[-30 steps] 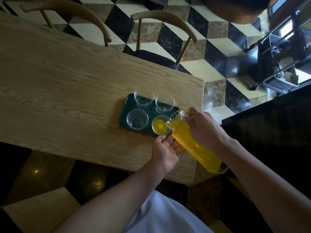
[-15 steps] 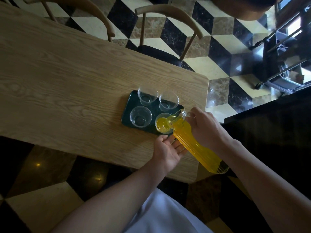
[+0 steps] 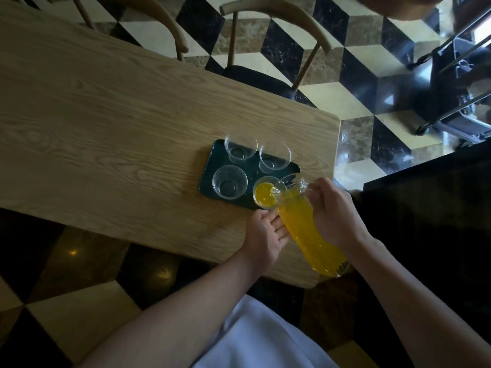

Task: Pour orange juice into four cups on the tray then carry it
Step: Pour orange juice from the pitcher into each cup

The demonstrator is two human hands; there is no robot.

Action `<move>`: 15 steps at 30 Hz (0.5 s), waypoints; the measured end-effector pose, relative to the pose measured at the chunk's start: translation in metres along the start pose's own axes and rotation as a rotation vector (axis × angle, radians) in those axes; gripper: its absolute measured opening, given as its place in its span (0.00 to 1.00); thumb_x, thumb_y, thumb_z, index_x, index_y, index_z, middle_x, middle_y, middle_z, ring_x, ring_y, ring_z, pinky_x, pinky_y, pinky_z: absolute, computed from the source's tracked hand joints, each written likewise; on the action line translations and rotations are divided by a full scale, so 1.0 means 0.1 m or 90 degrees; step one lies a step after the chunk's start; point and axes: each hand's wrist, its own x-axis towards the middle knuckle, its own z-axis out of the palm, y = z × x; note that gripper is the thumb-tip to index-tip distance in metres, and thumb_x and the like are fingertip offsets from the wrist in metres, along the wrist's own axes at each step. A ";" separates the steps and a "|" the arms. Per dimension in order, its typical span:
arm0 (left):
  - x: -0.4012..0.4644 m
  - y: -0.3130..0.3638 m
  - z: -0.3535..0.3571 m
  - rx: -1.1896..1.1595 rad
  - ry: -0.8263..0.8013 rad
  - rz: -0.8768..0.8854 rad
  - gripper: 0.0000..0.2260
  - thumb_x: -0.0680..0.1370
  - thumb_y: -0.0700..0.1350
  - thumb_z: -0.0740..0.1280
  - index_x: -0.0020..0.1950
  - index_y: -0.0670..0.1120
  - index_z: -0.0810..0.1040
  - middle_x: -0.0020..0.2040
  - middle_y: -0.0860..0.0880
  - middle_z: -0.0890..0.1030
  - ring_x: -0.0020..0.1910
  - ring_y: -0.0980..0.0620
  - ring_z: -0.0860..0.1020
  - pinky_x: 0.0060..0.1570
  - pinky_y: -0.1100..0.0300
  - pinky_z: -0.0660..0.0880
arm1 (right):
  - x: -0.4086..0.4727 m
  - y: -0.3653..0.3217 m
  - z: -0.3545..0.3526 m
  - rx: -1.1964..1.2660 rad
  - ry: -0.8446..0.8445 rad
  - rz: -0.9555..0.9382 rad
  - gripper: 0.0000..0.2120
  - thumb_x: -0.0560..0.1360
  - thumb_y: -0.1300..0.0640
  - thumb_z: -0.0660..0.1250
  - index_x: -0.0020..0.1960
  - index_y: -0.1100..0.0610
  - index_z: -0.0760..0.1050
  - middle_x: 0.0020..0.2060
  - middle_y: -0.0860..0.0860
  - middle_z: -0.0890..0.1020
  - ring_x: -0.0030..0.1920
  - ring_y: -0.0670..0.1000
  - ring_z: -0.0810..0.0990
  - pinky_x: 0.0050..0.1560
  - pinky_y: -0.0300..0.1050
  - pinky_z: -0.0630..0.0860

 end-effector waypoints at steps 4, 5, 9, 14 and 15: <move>0.06 -0.02 0.06 0.106 0.030 0.111 0.25 0.80 0.53 0.55 0.74 0.45 0.69 0.74 0.43 0.72 0.72 0.43 0.70 0.71 0.49 0.66 | -0.17 0.11 0.03 0.069 0.093 -0.006 0.07 0.81 0.58 0.62 0.54 0.61 0.75 0.39 0.44 0.77 0.36 0.40 0.76 0.36 0.31 0.68; 0.08 -0.02 0.08 0.135 0.034 0.139 0.26 0.78 0.54 0.57 0.74 0.45 0.70 0.74 0.42 0.72 0.71 0.45 0.72 0.71 0.50 0.67 | -0.21 0.15 0.04 0.087 0.116 -0.015 0.07 0.81 0.58 0.62 0.55 0.62 0.75 0.38 0.43 0.77 0.36 0.39 0.77 0.36 0.29 0.68; 0.11 0.03 0.25 0.196 0.037 0.201 0.17 0.84 0.51 0.52 0.69 0.50 0.73 0.73 0.46 0.71 0.72 0.48 0.69 0.73 0.50 0.64 | -0.24 0.23 -0.01 0.135 0.173 -0.043 0.16 0.81 0.51 0.58 0.56 0.64 0.74 0.41 0.50 0.79 0.35 0.44 0.76 0.37 0.33 0.70; 0.15 0.12 0.50 0.094 0.006 0.179 0.17 0.84 0.53 0.53 0.66 0.48 0.75 0.78 0.40 0.64 0.77 0.45 0.63 0.74 0.51 0.60 | -0.10 0.26 -0.11 0.094 0.218 -0.071 0.13 0.81 0.57 0.60 0.57 0.66 0.74 0.42 0.50 0.78 0.37 0.42 0.73 0.39 0.24 0.68; 0.15 0.15 0.56 0.070 0.002 0.172 0.16 0.84 0.53 0.52 0.62 0.49 0.76 0.79 0.40 0.63 0.78 0.44 0.61 0.74 0.51 0.59 | -0.05 0.28 -0.13 0.082 0.219 -0.079 0.12 0.80 0.59 0.61 0.57 0.67 0.74 0.42 0.50 0.78 0.37 0.43 0.73 0.39 0.25 0.68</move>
